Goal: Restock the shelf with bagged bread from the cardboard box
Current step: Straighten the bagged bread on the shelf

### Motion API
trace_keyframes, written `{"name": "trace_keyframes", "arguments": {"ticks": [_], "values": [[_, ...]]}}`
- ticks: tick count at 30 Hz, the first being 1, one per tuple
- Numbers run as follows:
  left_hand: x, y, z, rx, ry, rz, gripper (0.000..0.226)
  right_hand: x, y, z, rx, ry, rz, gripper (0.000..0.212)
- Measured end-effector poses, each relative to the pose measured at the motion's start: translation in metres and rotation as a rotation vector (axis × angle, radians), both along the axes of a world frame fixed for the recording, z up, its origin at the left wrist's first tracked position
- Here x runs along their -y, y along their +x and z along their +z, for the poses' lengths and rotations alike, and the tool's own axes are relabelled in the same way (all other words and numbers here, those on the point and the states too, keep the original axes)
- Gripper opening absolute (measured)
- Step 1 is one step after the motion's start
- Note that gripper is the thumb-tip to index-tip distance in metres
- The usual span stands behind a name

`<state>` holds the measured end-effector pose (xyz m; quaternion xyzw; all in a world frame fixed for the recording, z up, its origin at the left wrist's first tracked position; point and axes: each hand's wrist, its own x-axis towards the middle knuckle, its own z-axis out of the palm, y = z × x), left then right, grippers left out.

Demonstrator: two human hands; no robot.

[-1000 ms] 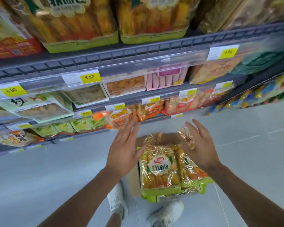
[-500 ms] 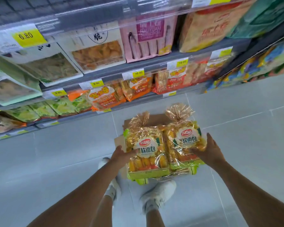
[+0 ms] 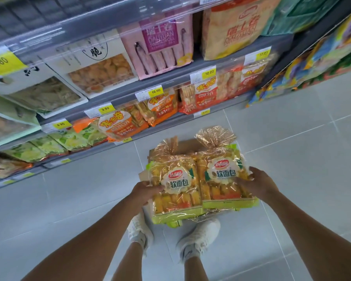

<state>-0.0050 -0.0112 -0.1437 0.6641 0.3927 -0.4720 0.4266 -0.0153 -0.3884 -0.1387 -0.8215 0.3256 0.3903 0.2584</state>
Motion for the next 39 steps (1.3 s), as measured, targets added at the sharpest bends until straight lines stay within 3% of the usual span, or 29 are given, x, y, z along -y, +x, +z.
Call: {"name": "trace_keyframes", "arguments": {"ticks": [5,10,16,20,23,33,36,39], "values": [[0.006,0.006,0.007,0.053,-0.024,-0.029,0.050,-0.007,0.003,0.013,0.027,0.048,-0.057,0.080],[0.008,0.007,0.013,0.060,-0.062,-0.011,0.078,-0.012,0.005,0.028,0.038,0.084,-0.001,0.082],[0.005,0.006,0.024,0.165,-0.079,-0.060,0.045,-0.018,0.002,0.036,-0.010,0.006,0.130,0.079],[-0.003,0.007,0.034,0.230,-0.117,-0.068,0.040,-0.022,-0.001,0.040,0.031,0.001,0.128,0.064],[-0.014,0.010,0.042,0.268,-0.135,-0.061,0.040,-0.026,-0.003,0.046,0.053,0.019,0.081,0.069],[-0.057,0.034,0.087,0.427,-0.215,-0.010,0.046,-0.036,0.016,0.089,0.267,0.164,-0.083,0.068],[-0.070,0.045,0.115,0.486,-0.238,-0.014,0.057,-0.039,0.036,0.119,0.363,0.218,-0.094,0.048],[-0.086,0.056,0.139,0.559,-0.249,-0.027,0.047,-0.049,0.058,0.163,0.477,0.292,-0.051,0.038]]}}
